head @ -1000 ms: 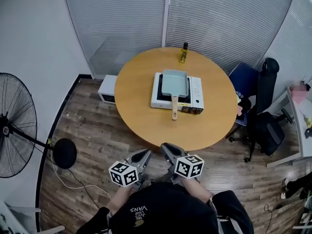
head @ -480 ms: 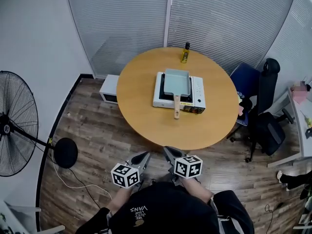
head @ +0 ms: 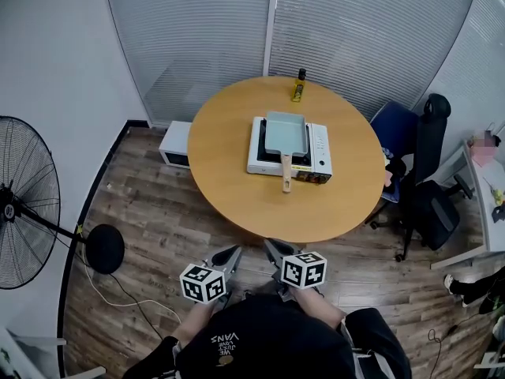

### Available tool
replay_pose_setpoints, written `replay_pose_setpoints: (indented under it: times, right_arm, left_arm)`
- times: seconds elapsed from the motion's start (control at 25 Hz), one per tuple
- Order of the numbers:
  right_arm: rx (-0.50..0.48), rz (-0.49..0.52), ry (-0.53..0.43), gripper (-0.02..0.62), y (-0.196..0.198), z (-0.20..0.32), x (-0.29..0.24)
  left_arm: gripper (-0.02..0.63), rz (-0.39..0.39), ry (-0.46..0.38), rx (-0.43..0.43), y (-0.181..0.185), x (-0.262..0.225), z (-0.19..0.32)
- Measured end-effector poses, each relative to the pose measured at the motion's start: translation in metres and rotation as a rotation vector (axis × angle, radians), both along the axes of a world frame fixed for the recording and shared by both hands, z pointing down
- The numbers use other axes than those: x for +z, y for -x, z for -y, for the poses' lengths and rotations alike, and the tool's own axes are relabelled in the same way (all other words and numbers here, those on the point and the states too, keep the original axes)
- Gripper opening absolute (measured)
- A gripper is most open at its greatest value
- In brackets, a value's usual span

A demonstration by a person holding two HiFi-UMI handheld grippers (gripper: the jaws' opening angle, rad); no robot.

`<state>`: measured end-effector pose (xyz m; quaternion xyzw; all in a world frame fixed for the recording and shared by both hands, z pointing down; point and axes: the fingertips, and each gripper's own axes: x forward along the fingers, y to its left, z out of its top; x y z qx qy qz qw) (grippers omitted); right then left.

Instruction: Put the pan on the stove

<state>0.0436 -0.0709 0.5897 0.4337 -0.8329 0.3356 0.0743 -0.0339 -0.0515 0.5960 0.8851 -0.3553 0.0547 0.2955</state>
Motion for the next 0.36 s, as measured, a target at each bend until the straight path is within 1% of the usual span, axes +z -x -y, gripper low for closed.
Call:
replay_pose_setpoints:
  times: [0.36]
  right_arm:
    - [-0.003,-0.002,0.003,0.012,-0.0009,0.0043,0.0011]
  left_arm:
    - [0.009,-0.009,0.006,-0.01,-0.0005,0.0007,0.0053]
